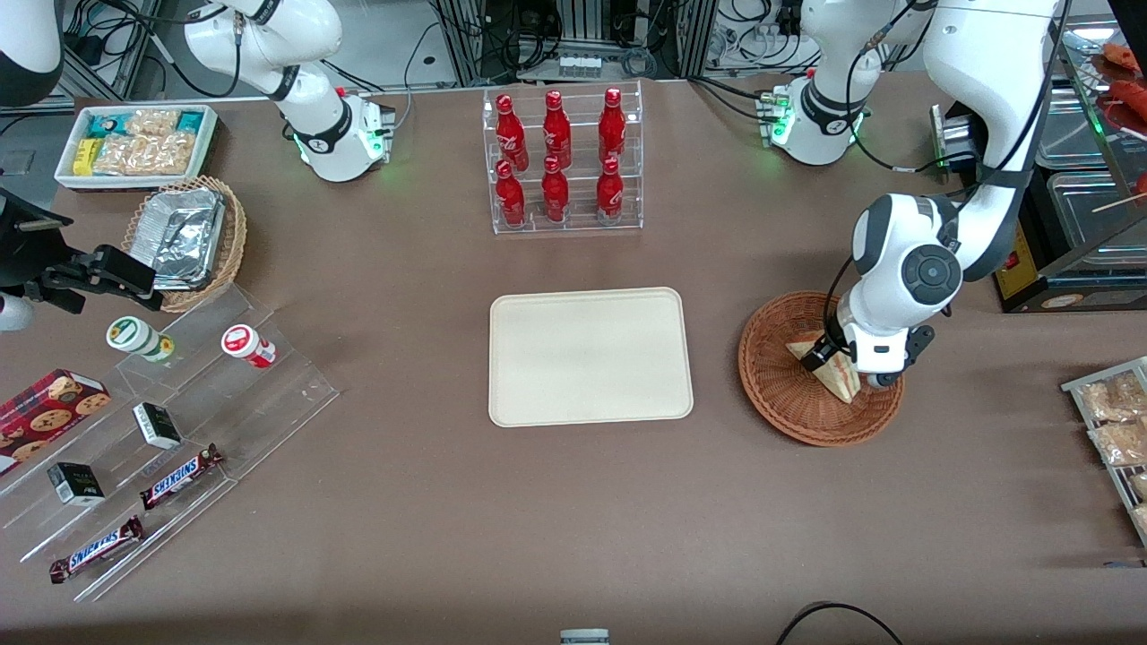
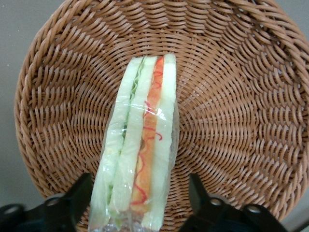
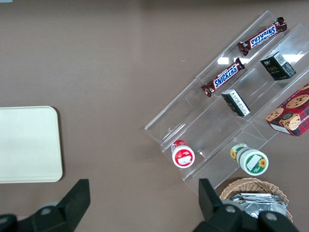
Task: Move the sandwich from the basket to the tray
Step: 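Lower the left gripper and close it on the wrapped sandwich, then lift the sandwich and carry it over the cream tray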
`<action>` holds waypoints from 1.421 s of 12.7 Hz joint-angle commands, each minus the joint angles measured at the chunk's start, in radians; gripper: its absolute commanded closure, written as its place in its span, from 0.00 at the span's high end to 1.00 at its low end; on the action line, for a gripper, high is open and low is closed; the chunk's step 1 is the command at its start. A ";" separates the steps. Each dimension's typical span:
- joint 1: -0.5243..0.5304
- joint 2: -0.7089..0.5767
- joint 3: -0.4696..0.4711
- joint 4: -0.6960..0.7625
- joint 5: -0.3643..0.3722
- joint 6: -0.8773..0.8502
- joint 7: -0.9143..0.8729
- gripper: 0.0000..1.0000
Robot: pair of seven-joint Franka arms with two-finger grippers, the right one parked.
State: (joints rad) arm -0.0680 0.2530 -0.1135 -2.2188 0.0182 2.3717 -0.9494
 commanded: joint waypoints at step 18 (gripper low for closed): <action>-0.091 0.087 -0.284 0.404 0.069 -0.486 0.241 0.06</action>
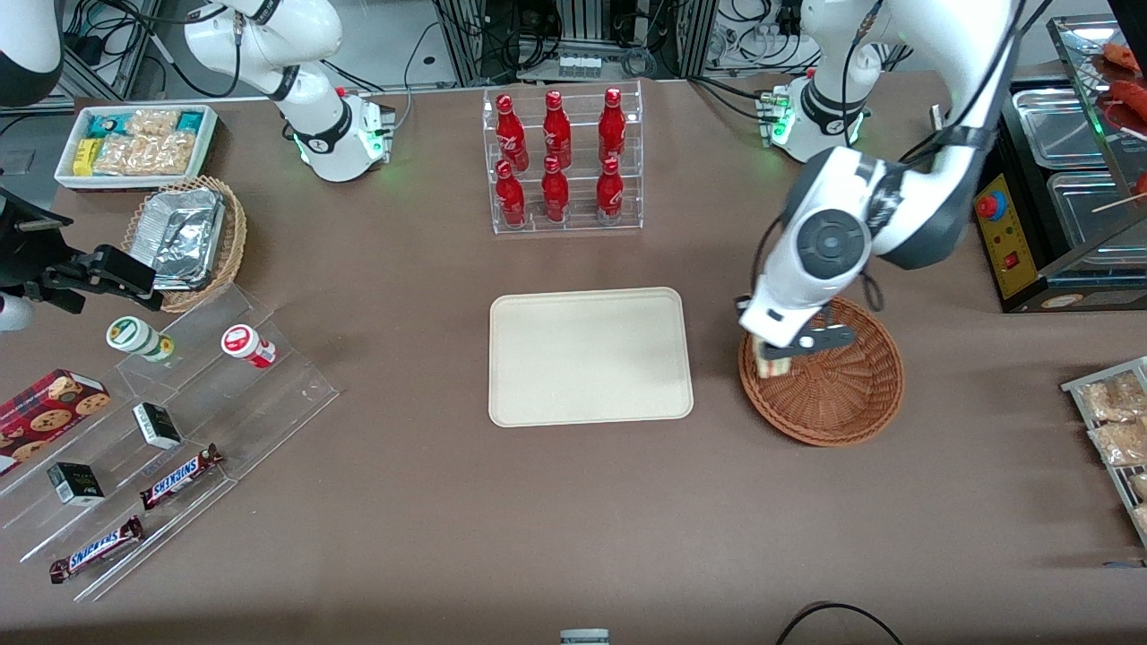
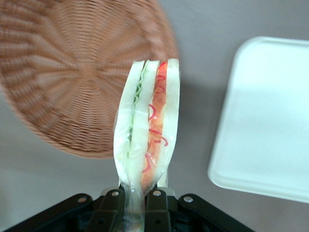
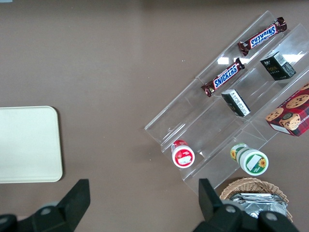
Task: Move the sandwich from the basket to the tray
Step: 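Lift the sandwich and carry it over the cream tray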
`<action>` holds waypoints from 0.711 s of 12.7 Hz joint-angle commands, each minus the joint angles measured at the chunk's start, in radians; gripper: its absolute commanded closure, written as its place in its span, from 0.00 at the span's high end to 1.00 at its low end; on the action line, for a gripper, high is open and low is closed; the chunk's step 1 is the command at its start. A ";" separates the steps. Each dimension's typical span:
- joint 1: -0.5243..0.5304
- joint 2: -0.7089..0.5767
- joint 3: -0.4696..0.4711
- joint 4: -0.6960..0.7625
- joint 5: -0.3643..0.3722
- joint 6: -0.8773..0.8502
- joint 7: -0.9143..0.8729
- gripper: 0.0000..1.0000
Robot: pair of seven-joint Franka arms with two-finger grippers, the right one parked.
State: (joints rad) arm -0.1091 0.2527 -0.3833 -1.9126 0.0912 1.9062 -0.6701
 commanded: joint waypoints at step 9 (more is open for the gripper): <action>-0.328 0.376 -0.002 0.384 0.012 0.166 -0.331 0.05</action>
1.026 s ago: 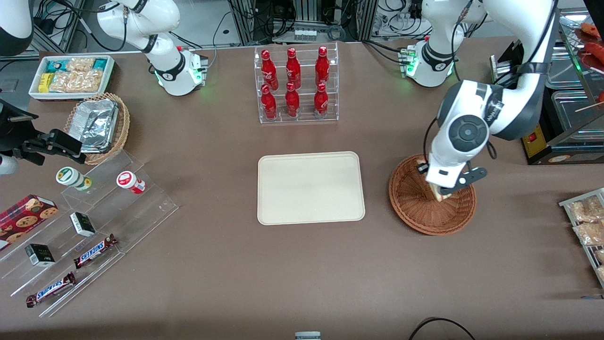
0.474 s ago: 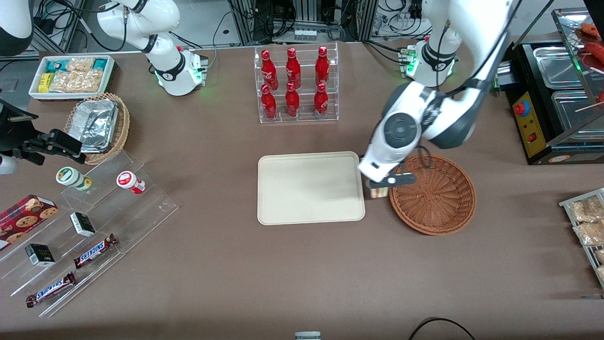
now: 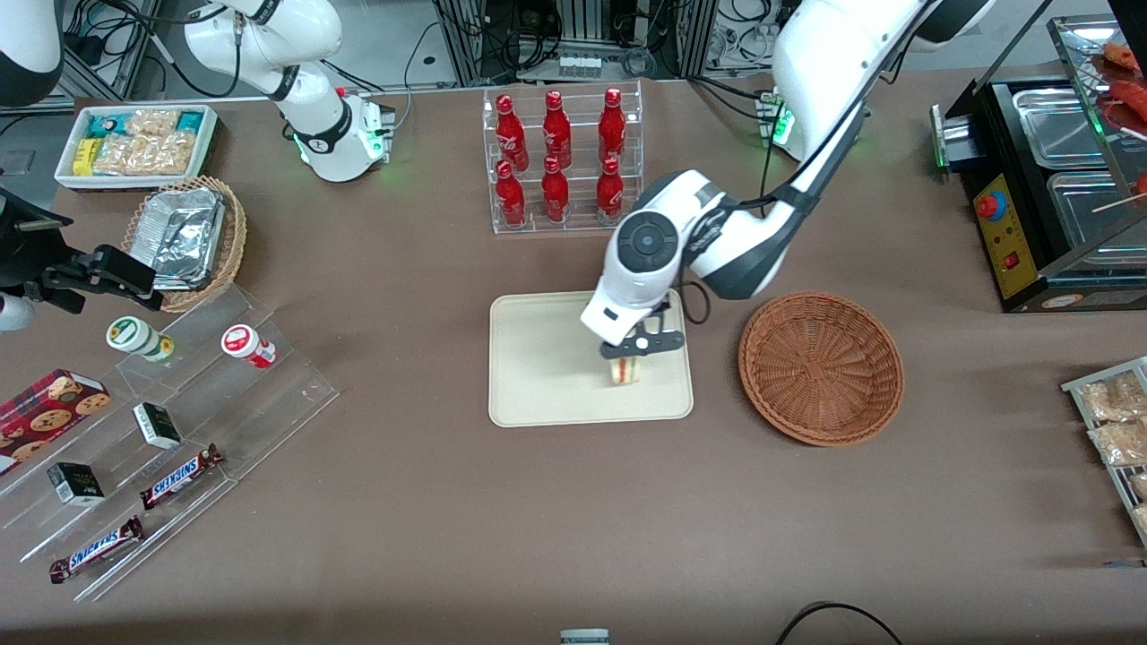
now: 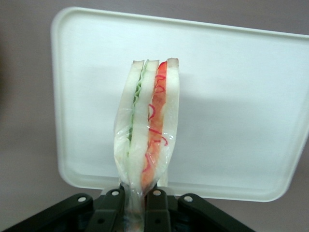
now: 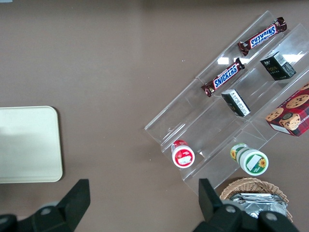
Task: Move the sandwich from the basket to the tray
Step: 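Lift the sandwich and carry it over the cream tray, then lower the sandwich onto the tray and open the left gripper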
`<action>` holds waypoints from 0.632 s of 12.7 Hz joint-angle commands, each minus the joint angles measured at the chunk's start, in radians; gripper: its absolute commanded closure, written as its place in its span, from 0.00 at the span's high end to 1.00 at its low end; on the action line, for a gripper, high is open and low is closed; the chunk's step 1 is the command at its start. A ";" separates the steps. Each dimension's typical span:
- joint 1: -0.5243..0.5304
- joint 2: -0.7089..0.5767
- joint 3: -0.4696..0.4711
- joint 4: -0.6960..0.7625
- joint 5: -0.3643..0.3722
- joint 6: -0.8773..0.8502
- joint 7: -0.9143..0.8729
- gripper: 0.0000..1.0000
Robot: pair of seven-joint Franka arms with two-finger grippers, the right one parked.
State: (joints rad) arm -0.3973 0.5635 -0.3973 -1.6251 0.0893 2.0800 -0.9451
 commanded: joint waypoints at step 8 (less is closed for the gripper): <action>-0.087 0.179 0.008 0.154 0.194 -0.003 -0.244 0.05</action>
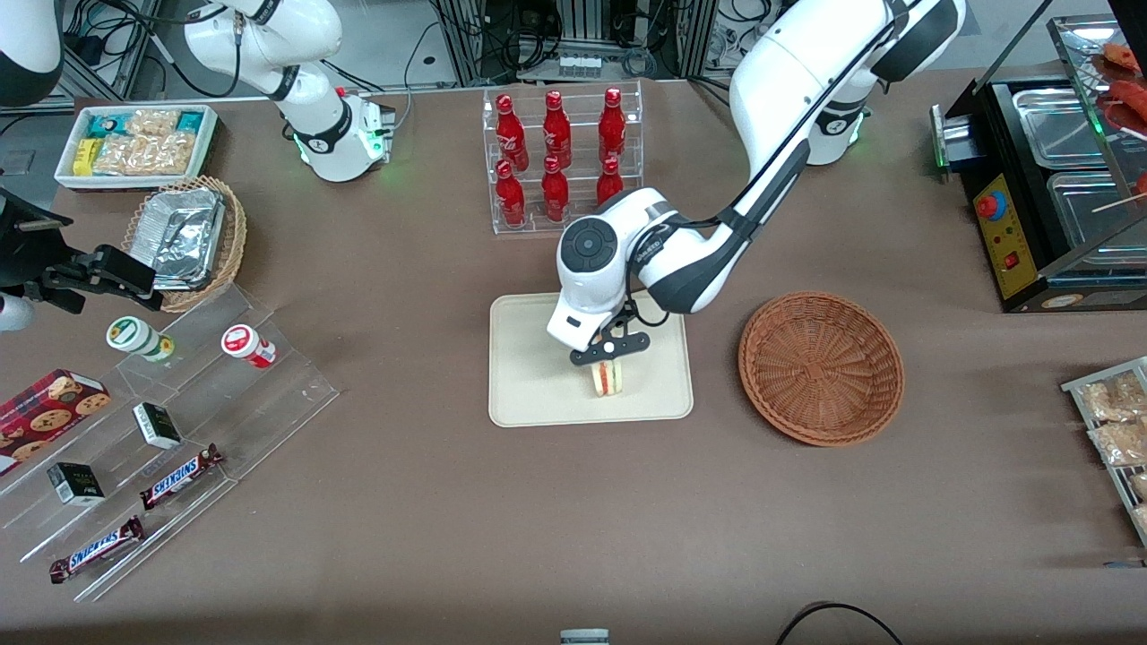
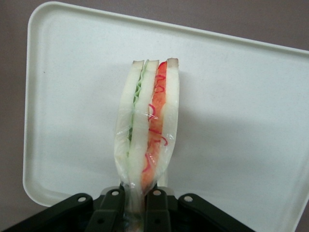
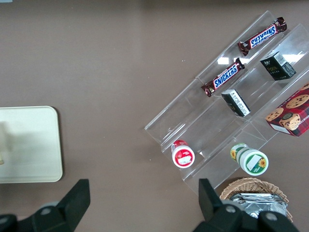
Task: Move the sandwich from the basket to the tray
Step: 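Lower the sandwich onto the tray and open the left gripper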
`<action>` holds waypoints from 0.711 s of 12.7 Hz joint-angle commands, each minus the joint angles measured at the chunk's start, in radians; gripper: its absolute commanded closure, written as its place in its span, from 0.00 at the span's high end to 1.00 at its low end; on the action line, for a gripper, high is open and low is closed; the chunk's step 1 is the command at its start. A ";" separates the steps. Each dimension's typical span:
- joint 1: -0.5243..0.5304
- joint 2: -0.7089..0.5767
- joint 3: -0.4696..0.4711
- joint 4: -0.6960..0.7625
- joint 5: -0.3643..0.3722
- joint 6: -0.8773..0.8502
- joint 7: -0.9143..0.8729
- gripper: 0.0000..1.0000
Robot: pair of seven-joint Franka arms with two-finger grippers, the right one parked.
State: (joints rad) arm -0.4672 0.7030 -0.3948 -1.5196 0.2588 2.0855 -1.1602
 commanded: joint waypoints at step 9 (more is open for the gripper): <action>-0.021 0.066 0.001 0.061 0.013 0.025 0.033 0.09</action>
State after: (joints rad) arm -0.4759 0.7426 -0.3963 -1.4969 0.2588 2.1100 -1.1393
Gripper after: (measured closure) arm 0.859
